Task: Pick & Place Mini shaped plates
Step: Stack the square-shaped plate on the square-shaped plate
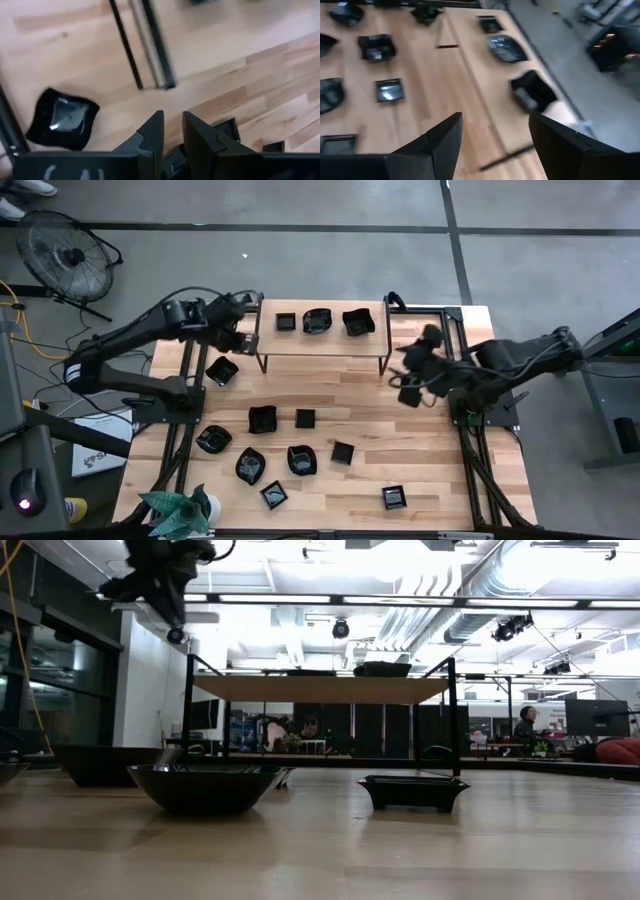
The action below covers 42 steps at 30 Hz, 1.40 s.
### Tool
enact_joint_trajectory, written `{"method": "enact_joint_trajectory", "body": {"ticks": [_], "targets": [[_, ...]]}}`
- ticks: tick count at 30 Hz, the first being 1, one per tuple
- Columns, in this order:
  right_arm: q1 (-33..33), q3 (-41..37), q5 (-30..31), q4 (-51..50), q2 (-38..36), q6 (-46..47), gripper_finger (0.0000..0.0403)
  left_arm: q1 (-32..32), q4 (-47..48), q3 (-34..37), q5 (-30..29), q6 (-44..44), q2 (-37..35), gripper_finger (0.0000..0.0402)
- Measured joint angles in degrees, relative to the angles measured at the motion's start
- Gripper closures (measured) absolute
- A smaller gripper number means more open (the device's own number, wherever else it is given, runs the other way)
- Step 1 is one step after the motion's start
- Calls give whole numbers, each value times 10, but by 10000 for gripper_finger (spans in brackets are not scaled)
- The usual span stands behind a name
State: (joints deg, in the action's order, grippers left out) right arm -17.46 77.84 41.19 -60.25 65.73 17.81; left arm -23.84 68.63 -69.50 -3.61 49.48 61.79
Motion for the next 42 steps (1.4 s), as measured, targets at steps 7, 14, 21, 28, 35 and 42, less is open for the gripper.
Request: {"method": "enact_joint_trajectory", "body": {"ticks": [7,14,21,28,35,42], "targets": [[21,0,76,-53,-59,37,178,-1,-19,123,31,18,-64,335],[62,1,84,-52,-95,62,178,-1,-11,179,42,3,-46,335],[108,1,72,-51,-105,63,178,-1,-10,200,5,-22,35,335],[138,1,54,-51,-104,64,178,-1,-14,202,-24,-63,124,335],[154,1,52,-51,-104,44,178,8,-14,202,-18,-92,161,334],[181,1,20,-51,-106,-3,178,79,-21,202,-19,-29,161,334]]}}
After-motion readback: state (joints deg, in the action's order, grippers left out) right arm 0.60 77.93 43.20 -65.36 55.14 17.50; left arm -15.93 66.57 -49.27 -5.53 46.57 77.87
